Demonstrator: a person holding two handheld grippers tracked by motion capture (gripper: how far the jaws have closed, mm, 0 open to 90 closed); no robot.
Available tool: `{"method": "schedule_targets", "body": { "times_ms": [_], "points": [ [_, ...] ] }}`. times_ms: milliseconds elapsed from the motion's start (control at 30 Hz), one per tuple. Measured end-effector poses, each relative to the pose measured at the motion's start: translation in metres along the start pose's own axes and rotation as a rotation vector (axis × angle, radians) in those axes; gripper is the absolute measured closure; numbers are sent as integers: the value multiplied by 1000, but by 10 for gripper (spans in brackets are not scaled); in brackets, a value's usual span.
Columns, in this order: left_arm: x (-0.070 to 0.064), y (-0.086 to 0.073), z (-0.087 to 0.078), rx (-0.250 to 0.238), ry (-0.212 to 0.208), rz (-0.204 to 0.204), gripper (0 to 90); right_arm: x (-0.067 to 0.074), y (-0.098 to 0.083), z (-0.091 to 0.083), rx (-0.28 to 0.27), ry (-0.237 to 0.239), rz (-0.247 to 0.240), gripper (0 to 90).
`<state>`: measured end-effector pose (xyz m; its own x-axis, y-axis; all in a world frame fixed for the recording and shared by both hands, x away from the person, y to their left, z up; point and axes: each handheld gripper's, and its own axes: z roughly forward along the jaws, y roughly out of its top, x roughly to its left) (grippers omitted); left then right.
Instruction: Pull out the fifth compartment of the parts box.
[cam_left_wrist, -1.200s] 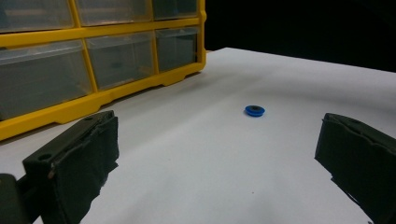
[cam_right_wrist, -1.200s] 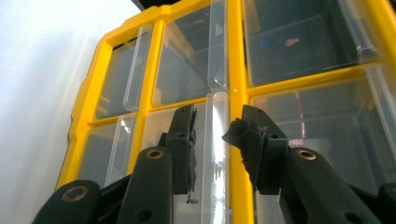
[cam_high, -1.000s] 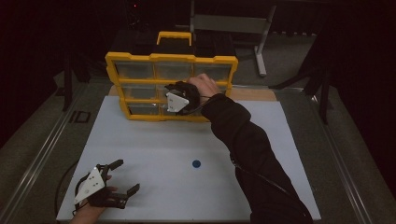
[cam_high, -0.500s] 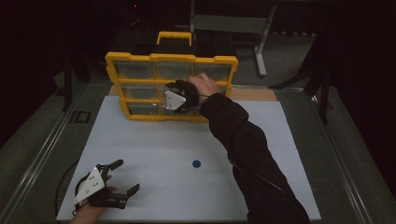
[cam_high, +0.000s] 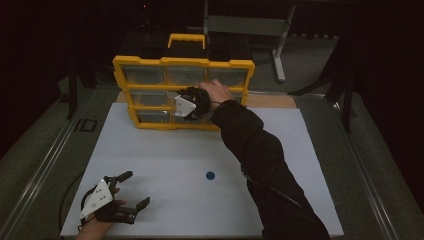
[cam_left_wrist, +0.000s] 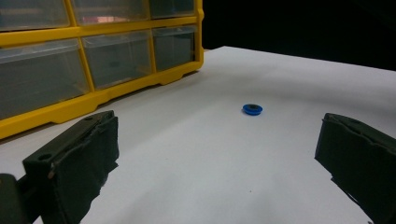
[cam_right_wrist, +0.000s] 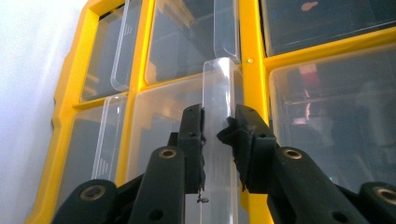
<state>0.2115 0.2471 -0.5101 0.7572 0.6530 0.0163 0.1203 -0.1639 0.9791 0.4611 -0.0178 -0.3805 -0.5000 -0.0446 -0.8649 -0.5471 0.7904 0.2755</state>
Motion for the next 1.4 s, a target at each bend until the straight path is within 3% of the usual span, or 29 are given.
{"method": "schedule_targets", "body": {
  "times_ms": [467, 1100, 1400],
  "points": [
    [0, 0, 0, -2, 0, 0, 0, -5, 2, -4, 5, 41, 30, 750],
    [-1, 0, 1, 4, 4, 5, 0, 3, 14, -21, -23, 94, 83, 748],
    [-1, 0, 2, 5, 1, 6, 0, 7, 21, -33, -33, 105, 66, 748]
  ]
}}
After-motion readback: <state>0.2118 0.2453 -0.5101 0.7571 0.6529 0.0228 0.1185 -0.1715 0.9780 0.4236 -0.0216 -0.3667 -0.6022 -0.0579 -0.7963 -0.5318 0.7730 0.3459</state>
